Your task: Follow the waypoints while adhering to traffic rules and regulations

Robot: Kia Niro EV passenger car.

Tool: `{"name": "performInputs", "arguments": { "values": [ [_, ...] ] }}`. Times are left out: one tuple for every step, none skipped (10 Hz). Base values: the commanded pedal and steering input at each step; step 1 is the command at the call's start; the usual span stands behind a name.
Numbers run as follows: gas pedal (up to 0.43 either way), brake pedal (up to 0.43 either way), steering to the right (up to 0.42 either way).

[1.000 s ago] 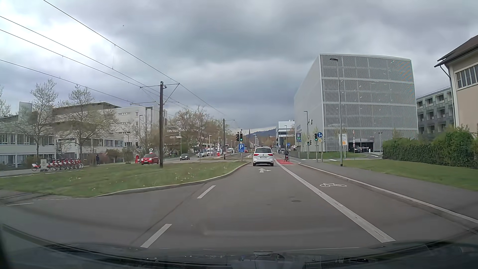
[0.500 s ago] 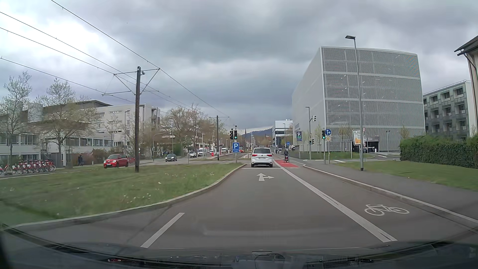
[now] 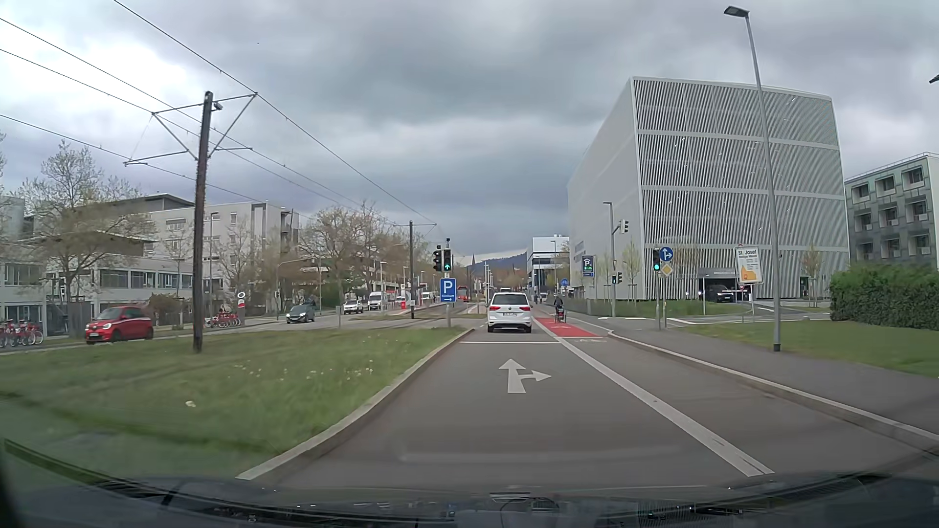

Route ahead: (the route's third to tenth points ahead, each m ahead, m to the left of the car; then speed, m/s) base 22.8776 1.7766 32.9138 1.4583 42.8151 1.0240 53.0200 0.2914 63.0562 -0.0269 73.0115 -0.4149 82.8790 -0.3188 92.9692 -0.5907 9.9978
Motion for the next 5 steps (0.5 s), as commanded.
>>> {"name": "performInputs", "arguments": {
  "values": [
    [0.047, 0.0, 0.015],
    [0.047, 0.0, 0.015],
    [0.047, 0.0, 0.015],
    [0.047, 0.0, 0.015],
    [0.047, 0.0, 0.015]
  ]
}}
